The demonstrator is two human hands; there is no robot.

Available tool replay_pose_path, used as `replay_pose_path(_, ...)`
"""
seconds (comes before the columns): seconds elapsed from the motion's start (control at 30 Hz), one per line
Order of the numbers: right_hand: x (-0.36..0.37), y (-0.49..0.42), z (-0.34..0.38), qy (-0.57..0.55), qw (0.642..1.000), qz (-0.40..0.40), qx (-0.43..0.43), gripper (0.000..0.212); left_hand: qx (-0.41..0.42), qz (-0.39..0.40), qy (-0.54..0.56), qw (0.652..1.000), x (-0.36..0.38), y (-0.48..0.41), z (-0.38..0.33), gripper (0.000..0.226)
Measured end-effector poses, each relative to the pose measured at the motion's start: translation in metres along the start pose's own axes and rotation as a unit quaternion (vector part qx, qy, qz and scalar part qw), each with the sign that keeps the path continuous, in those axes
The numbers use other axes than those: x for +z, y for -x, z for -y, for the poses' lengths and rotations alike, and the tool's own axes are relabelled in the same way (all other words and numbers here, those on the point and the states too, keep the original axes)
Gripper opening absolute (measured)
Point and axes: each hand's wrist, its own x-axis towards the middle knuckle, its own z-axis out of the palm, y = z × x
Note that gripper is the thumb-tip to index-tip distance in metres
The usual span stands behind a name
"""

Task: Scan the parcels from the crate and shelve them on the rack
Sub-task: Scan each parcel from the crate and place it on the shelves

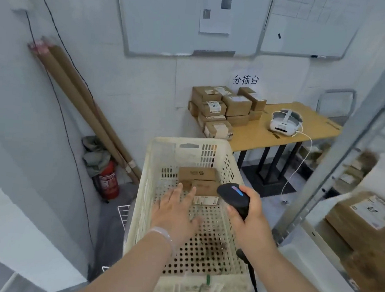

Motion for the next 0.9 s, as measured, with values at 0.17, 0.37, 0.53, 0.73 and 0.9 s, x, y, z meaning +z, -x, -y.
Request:
replay_pose_path(0.17,0.042,-0.067,-0.008,-0.019,0.998,-0.012,0.062,0.046,-0.001,0.052,0.023,0.998,0.012,-0.072,0.032,0.077)
replay_pose_path(0.37,0.068,-0.125,-0.035,-0.01,0.994,-0.003,0.112,0.043,-0.003,0.1,0.045,0.994,0.038,-0.138,0.045,0.076)
replay_pose_path(0.53,0.1,-0.189,-0.068,-0.013,0.992,0.005,0.122,0.046,-0.018,0.128,0.029,0.991,0.073,-0.198,0.052,0.075)
replay_pose_path(0.73,0.145,-0.237,-0.143,-0.022,0.987,0.007,0.162,0.047,-0.038,0.175,0.022,0.984,0.137,-0.263,0.057,0.075)
replay_pose_path(0.9,0.177,-0.263,-0.199,-0.025,0.982,0.021,0.187,0.047,-0.066,0.202,0.042,0.976,0.191,-0.306,0.062,0.076)
